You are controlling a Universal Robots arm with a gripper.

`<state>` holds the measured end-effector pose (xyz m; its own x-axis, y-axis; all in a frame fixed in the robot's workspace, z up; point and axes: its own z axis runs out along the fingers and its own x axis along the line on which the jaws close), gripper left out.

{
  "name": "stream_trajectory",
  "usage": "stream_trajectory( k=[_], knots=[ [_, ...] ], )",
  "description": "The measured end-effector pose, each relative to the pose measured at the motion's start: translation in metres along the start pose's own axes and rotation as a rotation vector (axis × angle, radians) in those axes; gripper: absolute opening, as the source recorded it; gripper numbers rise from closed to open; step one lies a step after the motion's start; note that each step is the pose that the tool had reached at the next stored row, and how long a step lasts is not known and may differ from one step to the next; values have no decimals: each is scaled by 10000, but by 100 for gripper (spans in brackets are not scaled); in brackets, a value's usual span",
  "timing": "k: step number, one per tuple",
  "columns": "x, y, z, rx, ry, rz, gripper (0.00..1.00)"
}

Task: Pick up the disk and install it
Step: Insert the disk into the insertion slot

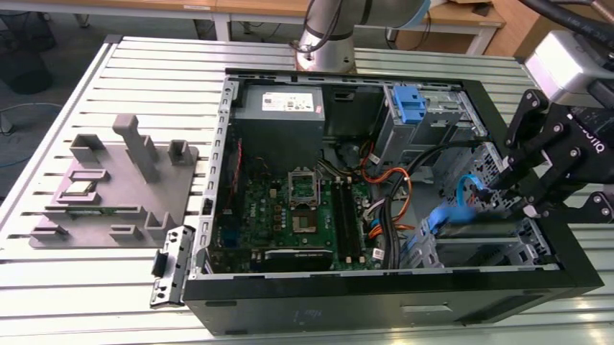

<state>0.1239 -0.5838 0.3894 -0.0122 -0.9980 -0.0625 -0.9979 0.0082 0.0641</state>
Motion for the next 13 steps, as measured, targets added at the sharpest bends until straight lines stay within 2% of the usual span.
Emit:
stream_trajectory(
  k=[1,6,9,13],
  knots=[
    [0,0,1,0,-3,0,42],
    [0,1,13,1,-5,-1,42],
    [-19,17,59,20,-28,-5,42],
    [-78,25,136,41,-31,-41,42]
  ],
)
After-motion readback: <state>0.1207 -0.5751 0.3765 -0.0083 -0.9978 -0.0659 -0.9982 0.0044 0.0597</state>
